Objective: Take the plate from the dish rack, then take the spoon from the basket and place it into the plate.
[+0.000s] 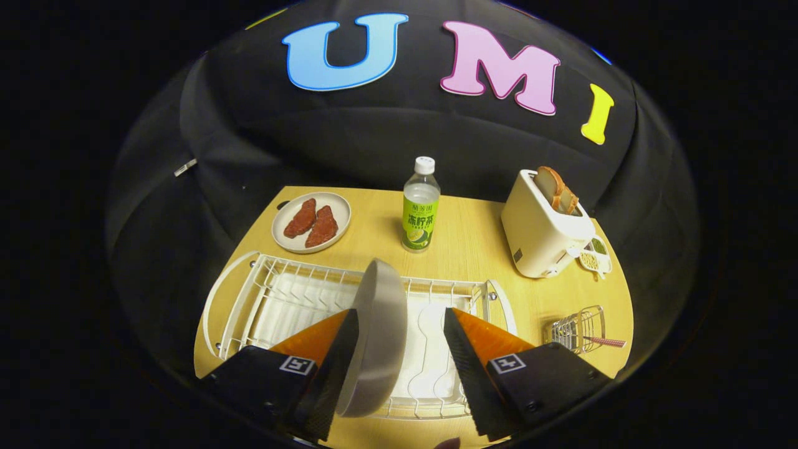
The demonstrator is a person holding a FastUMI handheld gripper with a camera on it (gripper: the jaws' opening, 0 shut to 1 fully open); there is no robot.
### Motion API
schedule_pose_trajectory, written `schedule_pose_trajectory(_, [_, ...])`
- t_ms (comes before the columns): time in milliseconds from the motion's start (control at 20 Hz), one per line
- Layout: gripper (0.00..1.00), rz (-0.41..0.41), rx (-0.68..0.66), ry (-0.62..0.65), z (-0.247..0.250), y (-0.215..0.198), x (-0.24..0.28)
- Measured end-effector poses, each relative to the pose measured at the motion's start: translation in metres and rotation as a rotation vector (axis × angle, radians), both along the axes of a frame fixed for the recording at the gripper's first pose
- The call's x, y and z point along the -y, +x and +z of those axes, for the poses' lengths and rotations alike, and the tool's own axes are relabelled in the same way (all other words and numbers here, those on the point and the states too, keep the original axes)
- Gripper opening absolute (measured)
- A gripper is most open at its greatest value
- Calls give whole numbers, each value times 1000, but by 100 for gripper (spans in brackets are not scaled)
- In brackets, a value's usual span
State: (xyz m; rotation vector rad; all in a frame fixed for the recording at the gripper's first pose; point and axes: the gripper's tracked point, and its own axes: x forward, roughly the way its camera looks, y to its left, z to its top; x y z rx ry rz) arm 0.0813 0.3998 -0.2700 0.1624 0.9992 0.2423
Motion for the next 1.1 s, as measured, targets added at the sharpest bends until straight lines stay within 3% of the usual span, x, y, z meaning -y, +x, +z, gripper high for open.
schedule_pose_trajectory(50, [81, -10, -31, 3, -6, -4, -4])
schedule_pose_trajectory(250, [36, -89, -69, -71, -16, 0, 0])
schedule_pose_trajectory(300, [30, -93, -54, -102, -13, 1, 3])
schedule_pose_trajectory(800, [27, -41, 153, -311, 39, 42, 15])
schedule_pose_trajectory(1100, [26, -107, 273, -161, 92, 54, 67])
